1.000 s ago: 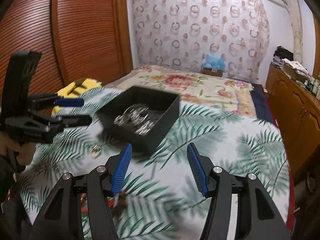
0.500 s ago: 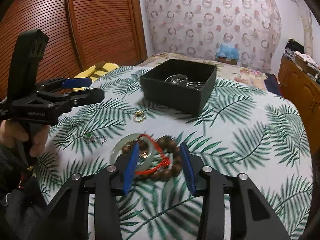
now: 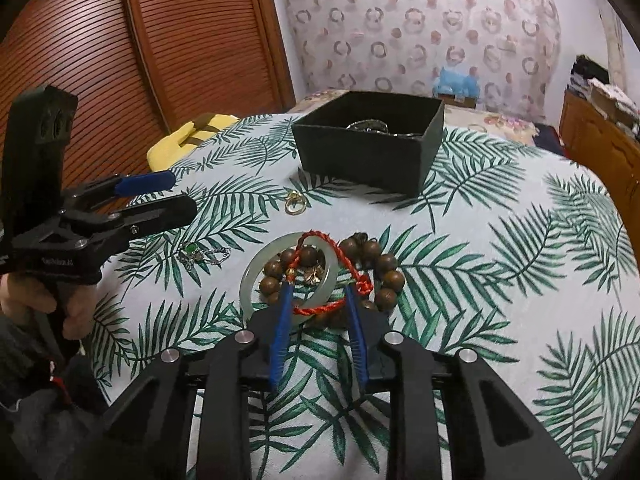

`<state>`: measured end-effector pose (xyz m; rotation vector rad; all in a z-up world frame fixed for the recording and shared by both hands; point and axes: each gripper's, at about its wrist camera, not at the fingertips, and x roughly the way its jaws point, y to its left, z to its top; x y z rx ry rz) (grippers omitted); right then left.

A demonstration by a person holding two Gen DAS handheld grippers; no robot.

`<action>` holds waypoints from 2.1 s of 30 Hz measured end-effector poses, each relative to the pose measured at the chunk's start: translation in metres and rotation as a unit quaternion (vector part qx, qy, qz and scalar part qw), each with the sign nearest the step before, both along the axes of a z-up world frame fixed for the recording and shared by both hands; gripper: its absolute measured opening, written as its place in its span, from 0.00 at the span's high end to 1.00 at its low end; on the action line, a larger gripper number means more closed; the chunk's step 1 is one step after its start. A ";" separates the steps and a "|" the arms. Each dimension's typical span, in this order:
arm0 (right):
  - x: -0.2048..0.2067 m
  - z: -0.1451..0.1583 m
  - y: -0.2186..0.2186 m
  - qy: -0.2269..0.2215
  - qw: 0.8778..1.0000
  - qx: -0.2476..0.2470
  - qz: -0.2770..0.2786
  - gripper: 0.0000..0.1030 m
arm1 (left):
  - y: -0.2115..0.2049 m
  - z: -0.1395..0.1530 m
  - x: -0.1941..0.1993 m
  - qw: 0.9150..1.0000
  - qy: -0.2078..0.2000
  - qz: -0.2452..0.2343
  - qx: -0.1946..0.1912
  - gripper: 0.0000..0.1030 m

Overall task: Organize jewelry
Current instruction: 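Grasp the wooden bead bracelet with red cord using the right tool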

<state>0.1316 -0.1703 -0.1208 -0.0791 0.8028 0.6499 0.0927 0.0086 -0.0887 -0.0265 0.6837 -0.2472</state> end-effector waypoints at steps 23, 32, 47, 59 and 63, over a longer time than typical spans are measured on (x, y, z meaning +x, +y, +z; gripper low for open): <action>-0.005 0.008 -0.015 -0.008 1.000 0.015 -0.001 1.00 | -0.012 -0.006 0.000 1.000 0.011 -0.012 -0.003 0.10; -0.012 0.013 0.013 -0.028 0.999 -0.014 0.044 0.99 | -0.007 -0.009 0.000 1.000 0.014 -0.004 -0.009 0.10; 0.018 0.004 0.056 0.013 0.991 -0.100 0.090 0.87 | 0.004 -0.008 -0.004 1.000 0.011 0.001 -0.018 0.10; 0.030 0.002 0.043 0.058 0.993 -0.059 0.082 0.94 | 0.006 -0.009 -0.002 1.000 0.011 0.003 -0.021 0.10; 0.024 0.020 0.038 0.026 0.996 -0.049 0.075 0.94 | 0.006 -0.009 -0.002 1.000 0.012 0.001 -0.021 0.10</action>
